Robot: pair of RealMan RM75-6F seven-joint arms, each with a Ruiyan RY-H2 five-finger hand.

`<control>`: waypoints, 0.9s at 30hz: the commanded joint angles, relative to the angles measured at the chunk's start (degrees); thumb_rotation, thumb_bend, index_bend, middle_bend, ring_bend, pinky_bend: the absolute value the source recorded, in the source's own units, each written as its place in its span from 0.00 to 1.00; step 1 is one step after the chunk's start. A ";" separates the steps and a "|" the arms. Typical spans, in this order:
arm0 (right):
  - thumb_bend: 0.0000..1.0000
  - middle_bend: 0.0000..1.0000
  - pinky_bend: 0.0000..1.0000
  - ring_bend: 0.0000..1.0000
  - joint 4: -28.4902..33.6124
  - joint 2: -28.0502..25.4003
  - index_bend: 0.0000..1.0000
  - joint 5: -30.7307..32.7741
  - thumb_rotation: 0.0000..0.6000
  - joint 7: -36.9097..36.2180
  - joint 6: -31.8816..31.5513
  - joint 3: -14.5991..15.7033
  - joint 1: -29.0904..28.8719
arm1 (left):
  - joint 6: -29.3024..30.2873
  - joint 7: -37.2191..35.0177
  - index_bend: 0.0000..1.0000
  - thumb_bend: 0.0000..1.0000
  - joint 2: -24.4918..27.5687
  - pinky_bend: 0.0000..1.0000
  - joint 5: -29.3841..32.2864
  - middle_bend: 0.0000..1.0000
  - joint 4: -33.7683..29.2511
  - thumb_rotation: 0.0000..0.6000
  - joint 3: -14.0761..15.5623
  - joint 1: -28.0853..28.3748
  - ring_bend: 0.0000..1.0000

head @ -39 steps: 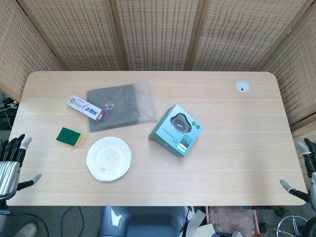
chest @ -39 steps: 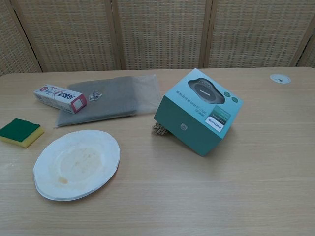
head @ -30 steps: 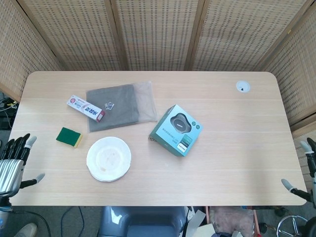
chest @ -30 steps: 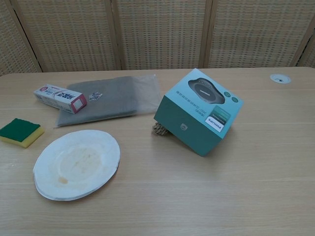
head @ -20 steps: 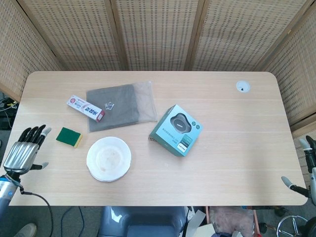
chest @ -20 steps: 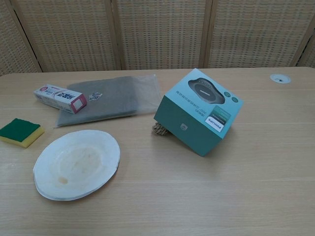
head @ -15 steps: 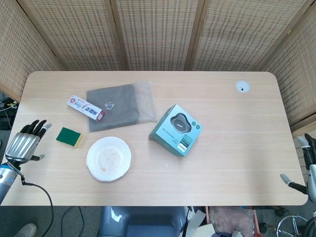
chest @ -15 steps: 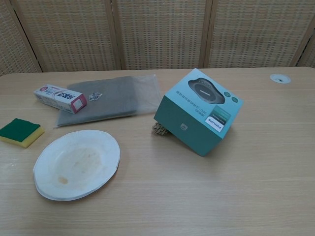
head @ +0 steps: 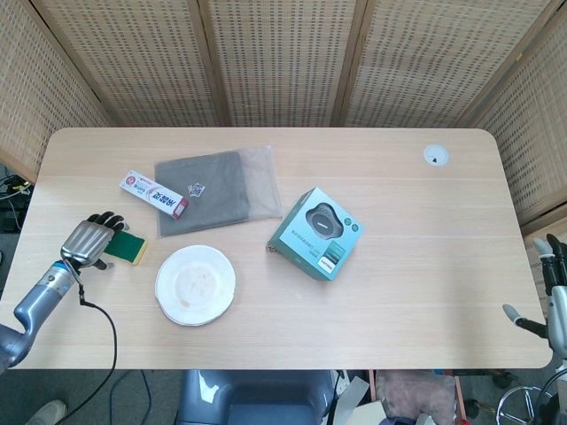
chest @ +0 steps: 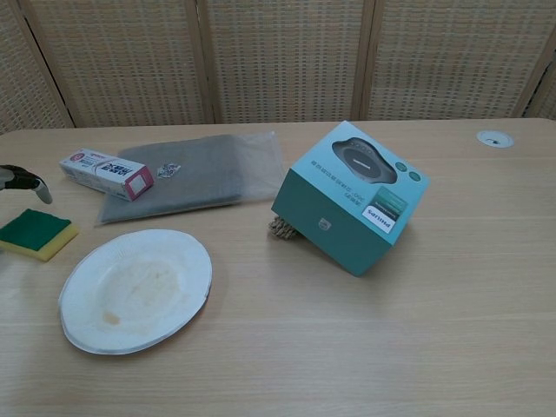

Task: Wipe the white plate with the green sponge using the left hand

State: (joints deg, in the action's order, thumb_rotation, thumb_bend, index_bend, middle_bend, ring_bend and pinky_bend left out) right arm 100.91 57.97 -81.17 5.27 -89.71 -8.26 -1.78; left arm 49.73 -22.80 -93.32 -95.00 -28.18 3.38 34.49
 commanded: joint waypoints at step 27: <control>0.00 0.00 0.00 0.00 0.15 -0.64 0.00 0.63 1.00 -1.38 0.71 -0.10 -0.19 | 12.76 -3.96 0.51 0.15 0.00 0.42 -1.29 0.42 -2.02 1.00 0.96 4.06 0.32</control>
State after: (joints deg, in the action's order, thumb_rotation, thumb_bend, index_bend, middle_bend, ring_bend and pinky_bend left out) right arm 101.04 57.39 -80.53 4.00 -89.00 -8.36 -1.99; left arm 56.64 -27.86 -96.21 -94.92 -24.90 4.69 37.72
